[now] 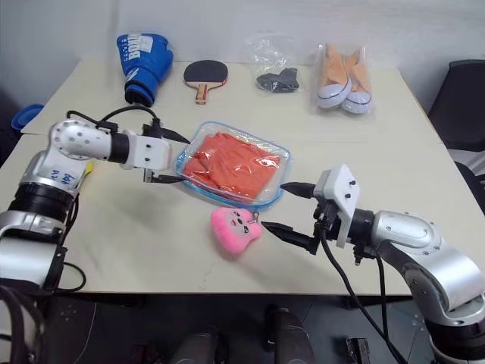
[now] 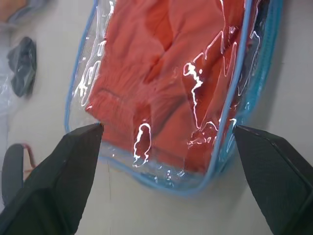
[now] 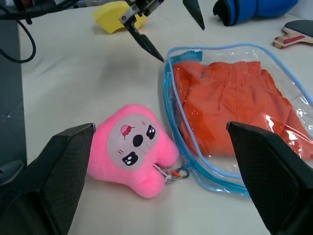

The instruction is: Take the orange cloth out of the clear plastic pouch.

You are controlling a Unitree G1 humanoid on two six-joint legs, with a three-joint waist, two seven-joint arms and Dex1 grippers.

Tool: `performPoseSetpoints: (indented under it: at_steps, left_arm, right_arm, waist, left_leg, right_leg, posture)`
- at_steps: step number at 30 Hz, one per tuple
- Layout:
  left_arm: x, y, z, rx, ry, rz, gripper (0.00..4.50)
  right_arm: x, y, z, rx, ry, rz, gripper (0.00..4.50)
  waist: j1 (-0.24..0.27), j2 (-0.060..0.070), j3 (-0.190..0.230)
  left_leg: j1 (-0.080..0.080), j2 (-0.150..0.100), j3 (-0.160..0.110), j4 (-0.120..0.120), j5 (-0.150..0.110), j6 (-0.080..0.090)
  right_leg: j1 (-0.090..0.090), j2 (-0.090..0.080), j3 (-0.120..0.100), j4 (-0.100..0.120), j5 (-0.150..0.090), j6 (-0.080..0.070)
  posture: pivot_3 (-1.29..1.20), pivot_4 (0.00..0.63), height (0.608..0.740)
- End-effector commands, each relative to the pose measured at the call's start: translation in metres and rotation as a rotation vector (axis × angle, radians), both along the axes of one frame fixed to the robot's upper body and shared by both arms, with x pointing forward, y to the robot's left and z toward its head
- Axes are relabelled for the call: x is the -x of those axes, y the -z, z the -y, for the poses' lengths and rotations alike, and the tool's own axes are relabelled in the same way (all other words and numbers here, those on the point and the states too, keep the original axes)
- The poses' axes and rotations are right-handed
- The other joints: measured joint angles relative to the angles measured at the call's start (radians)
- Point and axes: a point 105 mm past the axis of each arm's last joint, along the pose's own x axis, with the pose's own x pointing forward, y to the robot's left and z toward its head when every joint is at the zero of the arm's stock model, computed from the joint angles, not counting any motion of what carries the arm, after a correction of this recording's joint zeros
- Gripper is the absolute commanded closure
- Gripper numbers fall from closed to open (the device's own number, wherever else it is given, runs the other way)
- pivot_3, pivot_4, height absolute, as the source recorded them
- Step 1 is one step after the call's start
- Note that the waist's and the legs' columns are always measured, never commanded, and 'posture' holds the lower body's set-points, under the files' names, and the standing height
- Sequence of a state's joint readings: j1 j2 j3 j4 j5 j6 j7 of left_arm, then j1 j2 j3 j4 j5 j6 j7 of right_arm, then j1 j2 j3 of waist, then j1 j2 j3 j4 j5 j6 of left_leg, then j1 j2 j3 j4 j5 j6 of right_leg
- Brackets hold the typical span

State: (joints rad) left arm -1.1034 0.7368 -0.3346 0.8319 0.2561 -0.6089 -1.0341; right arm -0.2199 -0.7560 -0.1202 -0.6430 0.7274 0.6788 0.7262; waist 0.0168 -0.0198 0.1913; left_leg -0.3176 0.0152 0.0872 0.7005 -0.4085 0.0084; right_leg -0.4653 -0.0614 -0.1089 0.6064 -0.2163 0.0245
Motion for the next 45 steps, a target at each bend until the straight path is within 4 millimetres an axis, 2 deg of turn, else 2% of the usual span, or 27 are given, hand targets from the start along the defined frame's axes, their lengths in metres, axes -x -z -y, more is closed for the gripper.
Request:
performPoseSetpoints:
  at_steps: [1, 4, 7, 16, 19, 24, 28, 33, 37, 41, 45]
  left_arm:
    - [-0.007, -0.007, 0.0, -0.02, 0.011, 0.056, 0.02]
    - [-0.012, -0.006, 0.004, -0.052, 0.023, 0.073, 0.02]
    - [-0.016, -0.005, 0.007, -0.053, 0.021, 0.076, 0.6]
    - [-0.015, 0.002, 0.015, -0.071, 0.055, 0.071, 3.46]
    - [-0.012, 0.01, 0.013, -0.07, 0.05, 0.009, 4.36]
    - [0.001, 0.018, 0.008, -0.039, 0.053, -0.103, 4.36]
    - [0.014, 0.015, 0.009, 0.101, -0.085, -0.188, 4.36]
    - [0.059, 0.03, 0.006, 0.16, -0.291, -0.262, 4.36]
    - [0.09, 0.041, 0.012, 0.201, -0.353, -0.336, 4.36]
    - [0.09, 0.04, 0.0, 0.179, -0.407, -0.273, 4.36]
    - [0.074, 0.044, -0.019, 0.135, -0.415, -0.178, 4.36]
  right_arm:
    - [0.007, -0.01, -0.002, -0.015, 0.005, 0.05, 0.0]
    - [0.01, -0.009, -0.001, -0.019, 0.024, 0.05, 0.0]
    - [0.011, -0.008, 0.0, -0.02, 0.039, 0.052, 0.0]
    - [0.012, -0.009, 0.003, -0.015, 0.056, 0.053, 0.0]
    - [0.011, -0.009, 0.002, -0.013, 0.055, 0.056, 0.0]
    - [0.011, -0.01, 0.002, -0.008, 0.054, 0.059, 0.0]
    - [0.011, -0.011, 0.002, -0.008, 0.051, 0.06, 0.0]
    - [0.013, -0.008, -0.001, -0.007, 0.025, 0.04, 0.0]
    - [0.013, -0.004, -0.003, 0.01, -0.002, 0.026, 0.0]
    - [0.011, -0.005, -0.004, 0.012, -0.022, 0.021, 0.0]
    - [0.008, -0.004, -0.006, 0.022, -0.047, 0.017, 0.0]
  waist:
    - [0.001, 0.0, 0.0]
    - [0.007, 0.0, 0.0]
    - [0.008, 0.0, 0.0]
    - [0.007, 0.0, 0.0]
    - [0.007, 0.0, 0.0]
    - [0.004, 0.0, 0.0]
    - [-0.003, 0.0, 0.0]
    - [-0.011, 0.0, 0.0]
    - [-0.01, 0.0, 0.0]
    - [-0.002, 0.0, 0.0]
    - [0.003, 0.0, 0.0]
  left_leg:
    - [0.0, 0.0, 0.0, 0.0, 0.0, 0.0]
    - [0.0, 0.0, 0.001, 0.001, 0.0, 0.001]
    - [0.0, -0.001, 0.0, 0.001, 0.0, 0.002]
    - [0.001, -0.001, 0.0, 0.001, -0.001, 0.003]
    - [0.001, -0.001, 0.0, 0.001, -0.001, 0.004]
    - [0.001, 0.0, 0.001, 0.001, -0.001, 0.004]
    - [0.001, 0.0, -0.001, 0.001, -0.001, 0.004]
    - [0.001, 0.001, -0.008, 0.002, -0.001, 0.004]
    - [0.001, 0.001, -0.009, 0.003, -0.001, 0.004]
    - [0.001, 0.0, -0.009, 0.003, -0.001, 0.004]
    - [0.002, 0.0, -0.01, 0.003, -0.001, 0.003]
  right_leg:
    - [0.0, 0.0, 0.0, 0.0, 0.0, 0.0]
    - [0.0, 0.0, 0.0, 0.0, 0.001, 0.001]
    - [0.0, -0.001, 0.0, 0.0, 0.001, 0.002]
    - [0.0, -0.001, -0.001, -0.001, 0.001, 0.002]
    - [0.0, -0.001, -0.001, -0.002, 0.001, 0.002]
    - [0.0, 0.0, -0.001, -0.001, 0.001, 0.002]
    - [0.0, 0.0, 0.003, 0.0, 0.001, 0.002]
    - [0.0, -0.001, 0.005, -0.001, 0.001, 0.002]
    - [0.001, -0.001, 0.005, -0.001, 0.001, 0.002]
    - [0.003, -0.001, 0.006, 0.0, 0.001, 0.002]
    - [0.002, -0.001, 0.007, 0.001, 0.001, 0.001]
  posture:
    - [0.0, 0.15, 0.74]
    - [0.0, 0.15, 0.74]
    - [0.0, 0.15, 0.74]
    - [0.0, 0.15, 0.74]
    - [0.0, 0.15, 0.74]
    - [0.0, 0.15, 0.74]
    - [0.0, 0.15, 0.74]
    - [0.0, 0.15, 0.74]
    - [0.0, 0.15, 0.74]
    - [0.0, 0.15, 0.74]
    - [0.0, 0.15, 0.74]
